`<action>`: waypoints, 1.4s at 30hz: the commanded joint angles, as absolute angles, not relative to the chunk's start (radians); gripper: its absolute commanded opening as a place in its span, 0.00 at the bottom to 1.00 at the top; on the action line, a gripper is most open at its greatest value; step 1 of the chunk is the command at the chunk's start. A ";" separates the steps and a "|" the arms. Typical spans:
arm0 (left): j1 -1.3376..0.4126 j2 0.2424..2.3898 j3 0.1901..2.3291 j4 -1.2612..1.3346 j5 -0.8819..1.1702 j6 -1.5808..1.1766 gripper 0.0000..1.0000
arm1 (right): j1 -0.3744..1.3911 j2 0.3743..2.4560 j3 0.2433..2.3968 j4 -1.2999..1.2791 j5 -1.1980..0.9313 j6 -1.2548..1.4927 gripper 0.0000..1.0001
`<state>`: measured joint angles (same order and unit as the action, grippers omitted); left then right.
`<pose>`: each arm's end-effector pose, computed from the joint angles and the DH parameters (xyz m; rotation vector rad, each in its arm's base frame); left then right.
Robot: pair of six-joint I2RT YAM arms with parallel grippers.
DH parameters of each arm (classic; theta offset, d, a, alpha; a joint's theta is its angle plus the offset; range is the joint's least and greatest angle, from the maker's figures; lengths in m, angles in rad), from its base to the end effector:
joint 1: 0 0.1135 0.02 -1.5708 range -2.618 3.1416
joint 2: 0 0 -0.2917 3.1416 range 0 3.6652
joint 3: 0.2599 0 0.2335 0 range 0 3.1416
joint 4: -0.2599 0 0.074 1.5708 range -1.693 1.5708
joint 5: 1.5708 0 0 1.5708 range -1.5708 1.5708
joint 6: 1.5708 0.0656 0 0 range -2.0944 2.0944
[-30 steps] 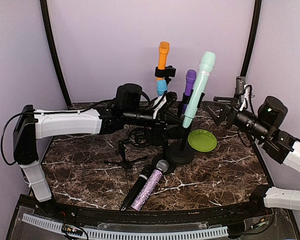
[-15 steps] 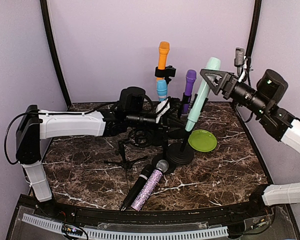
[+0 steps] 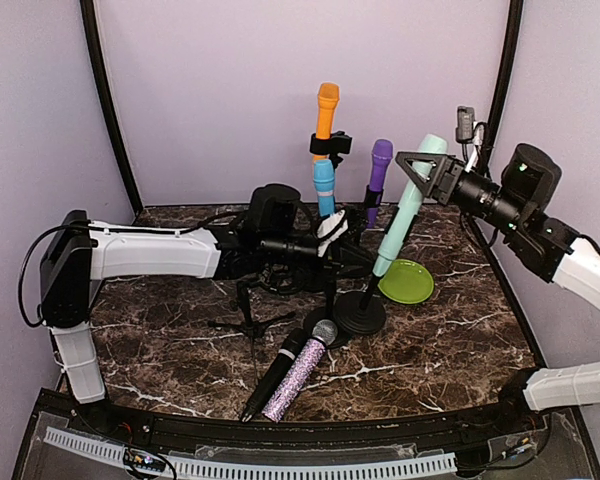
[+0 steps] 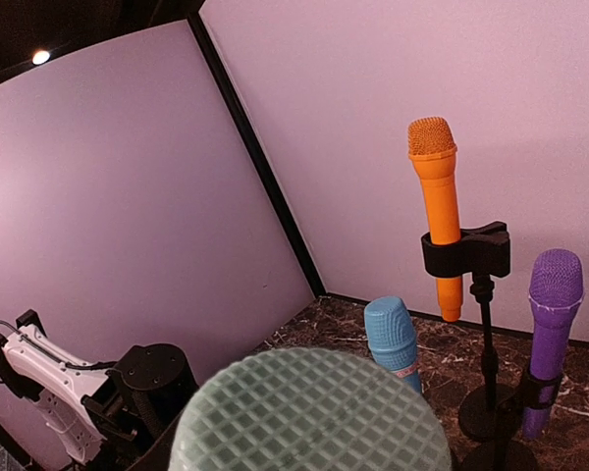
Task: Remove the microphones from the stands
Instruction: Pass from the left arm to the right
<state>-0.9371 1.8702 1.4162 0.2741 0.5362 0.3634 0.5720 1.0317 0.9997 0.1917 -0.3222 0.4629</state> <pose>0.2474 -0.3933 0.3239 1.3895 1.1589 -0.8811 0.1840 0.1432 0.4382 -0.3633 1.4652 1.0705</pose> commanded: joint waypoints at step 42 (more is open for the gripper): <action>-0.983 1.950 1.611 0.295 0.534 0.559 0.59 | 0.572 0.935 0.902 -0.047 0.041 0.410 0.17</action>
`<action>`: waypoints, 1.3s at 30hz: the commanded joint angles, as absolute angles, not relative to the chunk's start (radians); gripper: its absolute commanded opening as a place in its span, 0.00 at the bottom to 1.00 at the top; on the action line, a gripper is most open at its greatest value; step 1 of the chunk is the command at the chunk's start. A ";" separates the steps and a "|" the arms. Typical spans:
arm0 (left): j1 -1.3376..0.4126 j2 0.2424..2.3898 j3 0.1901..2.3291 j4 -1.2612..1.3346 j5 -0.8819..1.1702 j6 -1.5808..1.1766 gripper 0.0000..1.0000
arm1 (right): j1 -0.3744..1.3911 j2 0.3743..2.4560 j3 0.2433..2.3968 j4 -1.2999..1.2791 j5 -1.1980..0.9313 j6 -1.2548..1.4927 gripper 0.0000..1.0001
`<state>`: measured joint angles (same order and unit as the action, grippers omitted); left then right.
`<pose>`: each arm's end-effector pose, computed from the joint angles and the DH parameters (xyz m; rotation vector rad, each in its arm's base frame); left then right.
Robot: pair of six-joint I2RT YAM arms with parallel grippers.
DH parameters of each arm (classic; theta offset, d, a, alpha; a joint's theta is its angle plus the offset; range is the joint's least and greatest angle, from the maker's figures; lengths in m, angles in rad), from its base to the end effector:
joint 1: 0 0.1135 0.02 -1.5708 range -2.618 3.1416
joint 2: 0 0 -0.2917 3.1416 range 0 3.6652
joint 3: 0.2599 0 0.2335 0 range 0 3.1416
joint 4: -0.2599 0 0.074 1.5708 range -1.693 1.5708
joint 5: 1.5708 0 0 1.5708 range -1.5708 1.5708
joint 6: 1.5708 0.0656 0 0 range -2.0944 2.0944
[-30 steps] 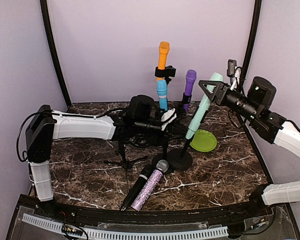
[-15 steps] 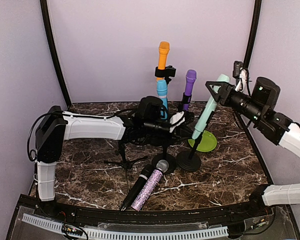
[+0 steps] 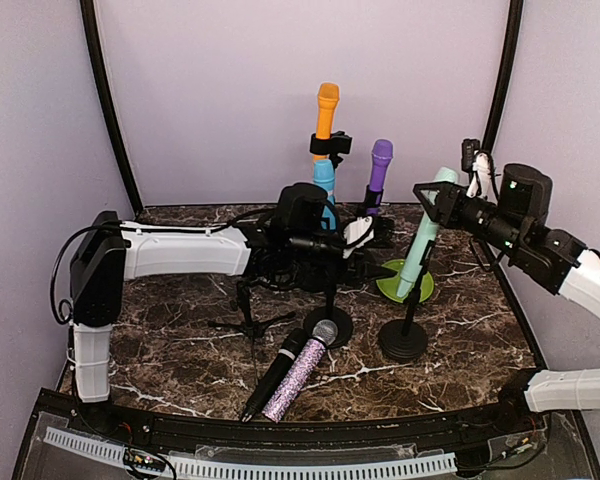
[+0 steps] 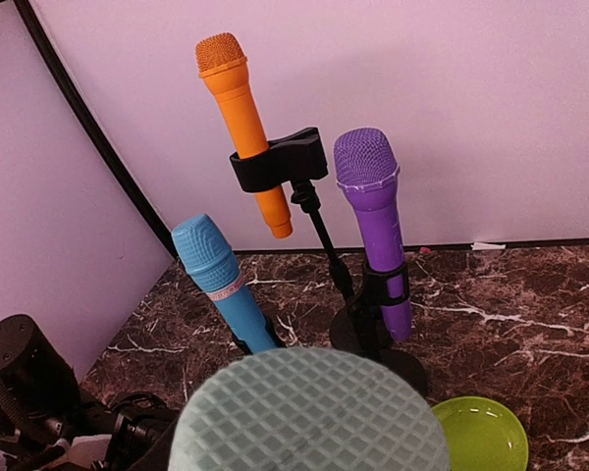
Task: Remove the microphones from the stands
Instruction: Pass from the left arm to the right, then place the microphone stand with the microphone at the center of the board.
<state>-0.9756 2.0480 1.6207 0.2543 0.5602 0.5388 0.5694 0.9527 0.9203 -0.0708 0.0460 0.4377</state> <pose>0.2581 -0.4434 0.3114 1.4973 0.9732 -0.8035 0.1846 0.1146 0.3895 -0.0778 1.7236 0.7158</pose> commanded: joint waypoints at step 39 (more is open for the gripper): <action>-1.075 1.820 1.435 0.475 0.447 0.109 0.68 | 0.615 0.827 0.719 -0.075 0.018 0.415 0.74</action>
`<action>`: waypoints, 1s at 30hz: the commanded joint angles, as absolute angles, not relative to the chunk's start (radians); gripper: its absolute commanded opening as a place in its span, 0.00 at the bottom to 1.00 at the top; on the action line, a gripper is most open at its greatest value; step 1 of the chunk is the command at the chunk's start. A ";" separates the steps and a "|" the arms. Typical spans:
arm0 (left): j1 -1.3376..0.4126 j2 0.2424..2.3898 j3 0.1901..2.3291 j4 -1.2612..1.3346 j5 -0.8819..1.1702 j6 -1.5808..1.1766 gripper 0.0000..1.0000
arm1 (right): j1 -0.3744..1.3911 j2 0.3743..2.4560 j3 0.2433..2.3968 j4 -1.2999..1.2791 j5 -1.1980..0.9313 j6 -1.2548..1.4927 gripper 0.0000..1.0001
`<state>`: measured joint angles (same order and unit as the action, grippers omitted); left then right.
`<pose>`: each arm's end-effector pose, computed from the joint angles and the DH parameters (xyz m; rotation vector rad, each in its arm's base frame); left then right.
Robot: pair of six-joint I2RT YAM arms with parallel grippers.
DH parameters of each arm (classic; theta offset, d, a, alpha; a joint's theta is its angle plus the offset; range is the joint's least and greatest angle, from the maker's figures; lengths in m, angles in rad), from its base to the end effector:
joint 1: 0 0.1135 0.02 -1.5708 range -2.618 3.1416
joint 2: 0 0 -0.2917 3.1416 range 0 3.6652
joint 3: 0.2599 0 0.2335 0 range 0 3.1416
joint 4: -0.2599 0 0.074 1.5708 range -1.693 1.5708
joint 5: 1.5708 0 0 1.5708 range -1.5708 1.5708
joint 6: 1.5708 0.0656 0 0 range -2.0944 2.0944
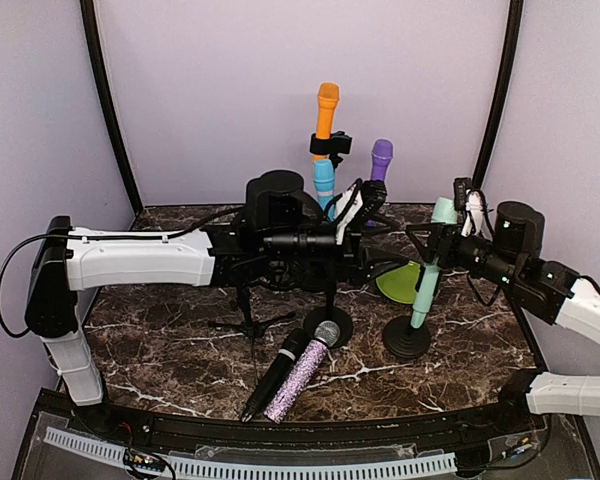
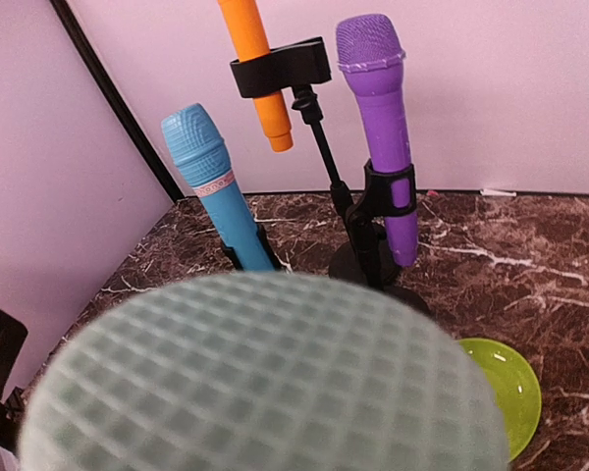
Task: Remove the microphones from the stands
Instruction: Place the microphone stand with the microphone at the center of the board, then pick up the microphone stand with the microphone from the center of the board.
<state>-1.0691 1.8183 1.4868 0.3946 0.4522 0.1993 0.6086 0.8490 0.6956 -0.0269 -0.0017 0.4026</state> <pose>0.1947 -0.4146 0.3880 1.2317 1.0297 -1.0251 0.1614 0.1126 0.3322 -0.1874 1.8002 0.7326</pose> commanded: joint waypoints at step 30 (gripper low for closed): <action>-1.077 1.747 1.315 0.433 0.252 0.010 0.69 | 0.637 0.763 0.837 -0.273 0.033 0.517 0.30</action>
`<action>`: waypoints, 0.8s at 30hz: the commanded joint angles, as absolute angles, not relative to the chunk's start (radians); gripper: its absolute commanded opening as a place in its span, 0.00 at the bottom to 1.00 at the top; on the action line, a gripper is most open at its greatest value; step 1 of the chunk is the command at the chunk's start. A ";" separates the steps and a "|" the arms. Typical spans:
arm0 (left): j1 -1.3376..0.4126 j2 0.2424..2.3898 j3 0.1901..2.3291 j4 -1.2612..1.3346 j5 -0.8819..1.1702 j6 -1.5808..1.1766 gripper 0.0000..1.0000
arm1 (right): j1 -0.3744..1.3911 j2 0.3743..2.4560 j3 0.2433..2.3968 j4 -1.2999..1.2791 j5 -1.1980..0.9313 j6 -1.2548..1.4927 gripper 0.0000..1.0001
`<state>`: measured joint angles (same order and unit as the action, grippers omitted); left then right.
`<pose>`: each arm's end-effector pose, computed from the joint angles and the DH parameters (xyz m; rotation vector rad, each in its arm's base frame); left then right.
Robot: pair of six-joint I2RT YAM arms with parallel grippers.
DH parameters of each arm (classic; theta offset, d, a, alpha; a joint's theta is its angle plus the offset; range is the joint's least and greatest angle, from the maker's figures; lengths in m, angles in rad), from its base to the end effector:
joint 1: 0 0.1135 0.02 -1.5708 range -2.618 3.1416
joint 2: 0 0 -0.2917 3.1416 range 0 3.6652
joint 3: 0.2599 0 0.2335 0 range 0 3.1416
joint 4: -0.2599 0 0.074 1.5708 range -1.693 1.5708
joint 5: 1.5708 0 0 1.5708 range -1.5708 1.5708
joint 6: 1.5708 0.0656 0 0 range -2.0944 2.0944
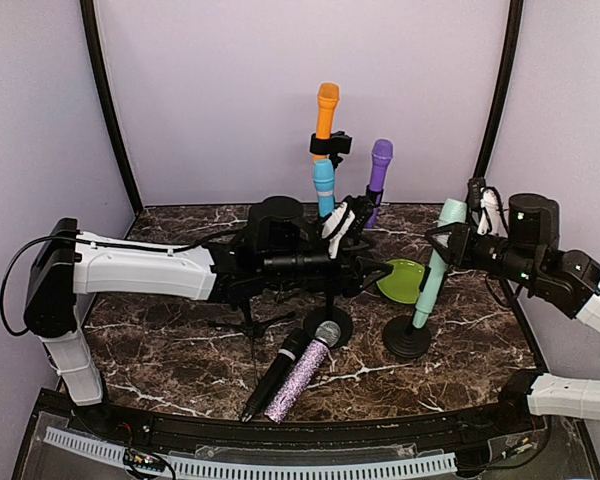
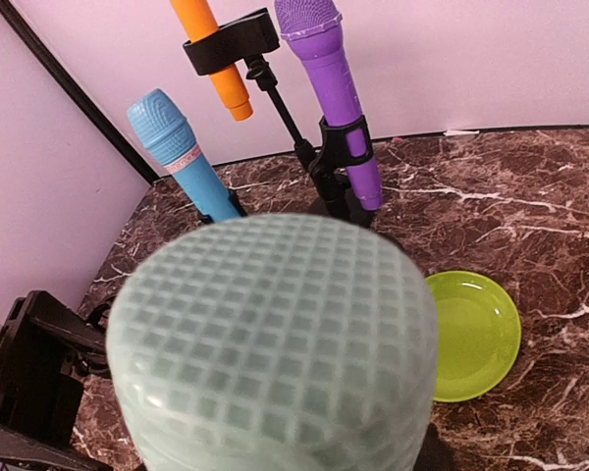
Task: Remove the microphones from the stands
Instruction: Pick up the microphone stand with the microphone from the center of the board.
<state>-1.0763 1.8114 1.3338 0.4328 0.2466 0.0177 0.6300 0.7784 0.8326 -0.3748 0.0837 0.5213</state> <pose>0.2018 -0.4081 0.3402 1.0562 1.3471 -1.0026 0.1379 0.0937 0.3465 -0.0471 1.9521 0.6982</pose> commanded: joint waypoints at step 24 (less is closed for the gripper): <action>-1.042 1.643 1.110 0.457 0.670 0.015 0.71 | 0.635 0.944 0.920 -0.080 -0.797 0.251 0.00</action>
